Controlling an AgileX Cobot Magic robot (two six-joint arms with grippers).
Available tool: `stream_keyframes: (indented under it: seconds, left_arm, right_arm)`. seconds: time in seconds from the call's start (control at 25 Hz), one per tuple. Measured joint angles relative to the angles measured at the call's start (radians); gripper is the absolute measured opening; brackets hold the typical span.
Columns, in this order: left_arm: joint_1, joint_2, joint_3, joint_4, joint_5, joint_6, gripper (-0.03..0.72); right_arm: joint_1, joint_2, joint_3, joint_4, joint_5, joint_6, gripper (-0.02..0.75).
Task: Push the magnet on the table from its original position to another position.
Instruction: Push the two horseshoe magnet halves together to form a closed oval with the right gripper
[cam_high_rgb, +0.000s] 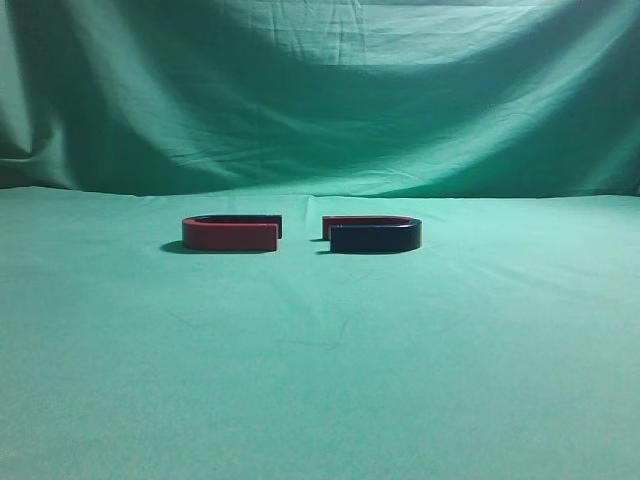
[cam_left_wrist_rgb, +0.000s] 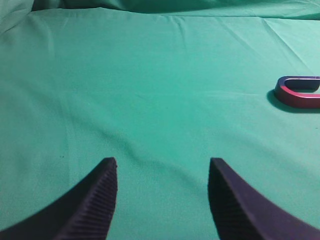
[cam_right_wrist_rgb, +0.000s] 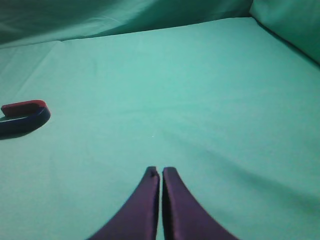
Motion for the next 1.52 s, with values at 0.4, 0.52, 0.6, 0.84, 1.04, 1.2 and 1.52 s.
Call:
stream_keyframes:
  seconds: [0.4,0.52,0.6,0.84,1.04,1.2,1.52]
  left_arm:
    - [0.0,0.0,0.0,0.0,0.0,0.0,0.372]
    - [0.0,0.0,0.0,0.0,0.0,0.0,0.372]
    - [0.0,0.0,0.0,0.0,0.0,0.0,0.372]
    - [0.0,0.0,0.0,0.0,0.0,0.0,0.372]
    - [0.0,0.0,0.0,0.0,0.0,0.0,0.372]
    - [0.0,0.0,0.0,0.0,0.0,0.0,0.372]
    - [0.0,0.0,0.0,0.0,0.0,0.0,0.372]
  right_arm:
    - [0.0,0.0,0.0,0.0,0.0,0.0,0.0]
    - [0.0,0.0,0.0,0.0,0.0,0.0,0.0]
    - [0.0,0.0,0.0,0.0,0.0,0.0,0.0]
    - [0.0,0.0,0.0,-0.008,0.0,-0.015,0.0]
    - [0.0,0.0,0.001,-0.044,-0.073,-0.053,0.0]
    - [0.0,0.0,0.002,-0.044,-0.342,-0.002,0.0]
    - [0.0,0.042,-0.12,-0.048,-0.463,0.034,0.0]
